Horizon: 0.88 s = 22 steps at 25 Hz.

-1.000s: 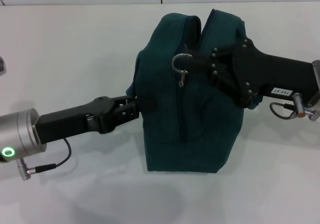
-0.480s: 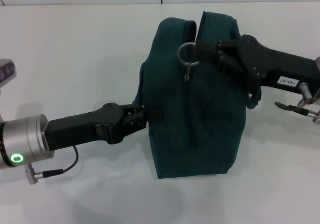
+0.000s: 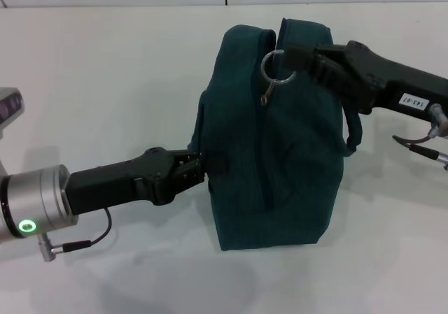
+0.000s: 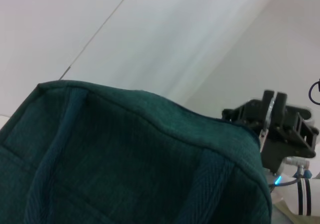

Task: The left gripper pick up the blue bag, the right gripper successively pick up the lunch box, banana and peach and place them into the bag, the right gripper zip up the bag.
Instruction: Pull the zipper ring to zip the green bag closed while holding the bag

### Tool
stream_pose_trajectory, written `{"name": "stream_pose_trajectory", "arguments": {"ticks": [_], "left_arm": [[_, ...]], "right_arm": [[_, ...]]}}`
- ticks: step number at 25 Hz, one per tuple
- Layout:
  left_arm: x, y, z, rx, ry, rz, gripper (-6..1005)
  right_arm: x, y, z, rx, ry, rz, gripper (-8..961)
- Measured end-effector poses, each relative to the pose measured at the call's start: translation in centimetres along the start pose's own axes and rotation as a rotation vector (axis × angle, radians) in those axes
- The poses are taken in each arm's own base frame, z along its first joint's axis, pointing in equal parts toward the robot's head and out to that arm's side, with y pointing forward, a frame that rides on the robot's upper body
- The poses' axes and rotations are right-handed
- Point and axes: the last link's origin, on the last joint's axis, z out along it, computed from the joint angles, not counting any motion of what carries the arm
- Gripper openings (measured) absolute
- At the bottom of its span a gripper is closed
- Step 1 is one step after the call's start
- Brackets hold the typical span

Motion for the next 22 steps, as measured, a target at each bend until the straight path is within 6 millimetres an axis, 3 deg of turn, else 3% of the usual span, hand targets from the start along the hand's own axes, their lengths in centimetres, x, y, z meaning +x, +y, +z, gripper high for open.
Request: {"name": "stream_pose_trajectory", "arguments": {"ticks": [22], "left_arm": [[-0.54, 0.08, 0.39, -0.01, 0.006, 0.037, 57]], "right_arm": [[0.59, -0.12, -0.21, 0.019, 0.003, 0.083, 5]]}}
